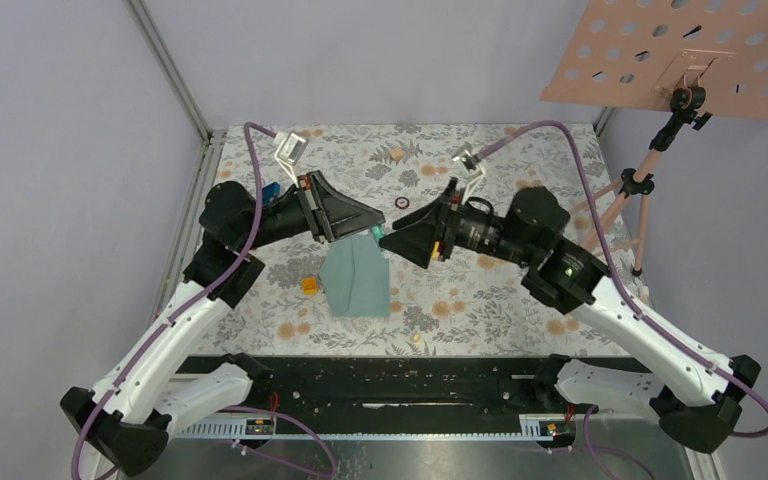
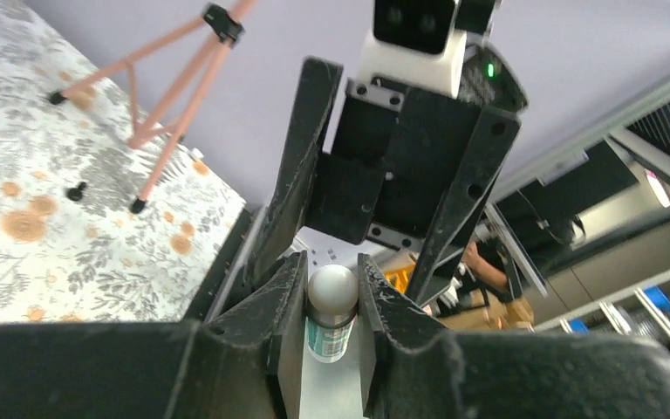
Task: Place the letter into the envelope and seal it
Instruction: Adjust the solid glue.
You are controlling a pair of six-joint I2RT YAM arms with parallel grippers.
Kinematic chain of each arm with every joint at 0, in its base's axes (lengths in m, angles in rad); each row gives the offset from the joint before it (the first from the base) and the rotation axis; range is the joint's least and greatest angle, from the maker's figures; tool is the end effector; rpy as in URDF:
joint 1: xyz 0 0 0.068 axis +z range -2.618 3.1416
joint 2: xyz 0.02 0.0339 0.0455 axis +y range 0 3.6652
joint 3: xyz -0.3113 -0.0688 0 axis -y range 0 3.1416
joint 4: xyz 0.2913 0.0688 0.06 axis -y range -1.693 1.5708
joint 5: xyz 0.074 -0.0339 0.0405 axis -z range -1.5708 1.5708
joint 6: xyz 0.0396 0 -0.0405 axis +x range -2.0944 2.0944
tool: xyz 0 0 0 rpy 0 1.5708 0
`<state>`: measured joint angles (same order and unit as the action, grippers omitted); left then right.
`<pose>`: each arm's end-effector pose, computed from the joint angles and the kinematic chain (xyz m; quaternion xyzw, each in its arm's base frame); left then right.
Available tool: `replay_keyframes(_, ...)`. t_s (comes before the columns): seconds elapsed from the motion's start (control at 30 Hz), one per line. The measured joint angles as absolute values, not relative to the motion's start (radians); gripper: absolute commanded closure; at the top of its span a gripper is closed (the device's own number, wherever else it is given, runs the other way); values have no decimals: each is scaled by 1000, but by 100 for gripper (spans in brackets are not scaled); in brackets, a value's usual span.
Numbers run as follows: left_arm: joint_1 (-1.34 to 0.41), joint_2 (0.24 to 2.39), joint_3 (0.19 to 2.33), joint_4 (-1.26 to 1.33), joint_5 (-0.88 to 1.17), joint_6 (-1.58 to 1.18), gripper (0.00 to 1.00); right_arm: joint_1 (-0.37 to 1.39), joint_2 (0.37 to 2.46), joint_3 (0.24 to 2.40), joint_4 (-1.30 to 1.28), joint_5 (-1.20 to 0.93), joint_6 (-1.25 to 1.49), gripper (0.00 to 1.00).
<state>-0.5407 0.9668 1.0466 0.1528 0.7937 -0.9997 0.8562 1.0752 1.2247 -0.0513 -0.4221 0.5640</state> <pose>0.1808 -0.1415 0.4762 0.1651 0.6260 -0.6758 0.3523 0.1586 0.2075 0.5009 -0.2492 0.6271 0.5790 0.4577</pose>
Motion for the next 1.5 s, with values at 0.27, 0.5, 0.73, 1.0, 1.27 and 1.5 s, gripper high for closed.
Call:
replay_keyframes(0.27, -542, 838, 920, 207, 505, -1064, 100, 854, 878, 737, 492, -190, 798, 15)
replay_keyframes(0.5, -543, 845, 840, 292, 386, -1179, 100, 855, 1081, 693, 852, -186, 968, 15)
replay_keyframes(0.73, -543, 853, 835, 293, 361, -1217, 100, 855, 1118, 702, 987, -188, 1018, 21)
replay_keyframes(1.0, -555, 849, 835, 254, 294, -1241, 100, 855, 1163, 743, 1003, -191, 1030, 24)
replay_keyframes(1.27, -566, 839, 842, 209, 251, -1220, 100, 857, 1198, 796, 961, -198, 1029, 40)
replay_keyframes(1.5, -568, 838, 844, 212, 252, -1201, 100, 857, 1233, 817, 945, -206, 1045, 50)
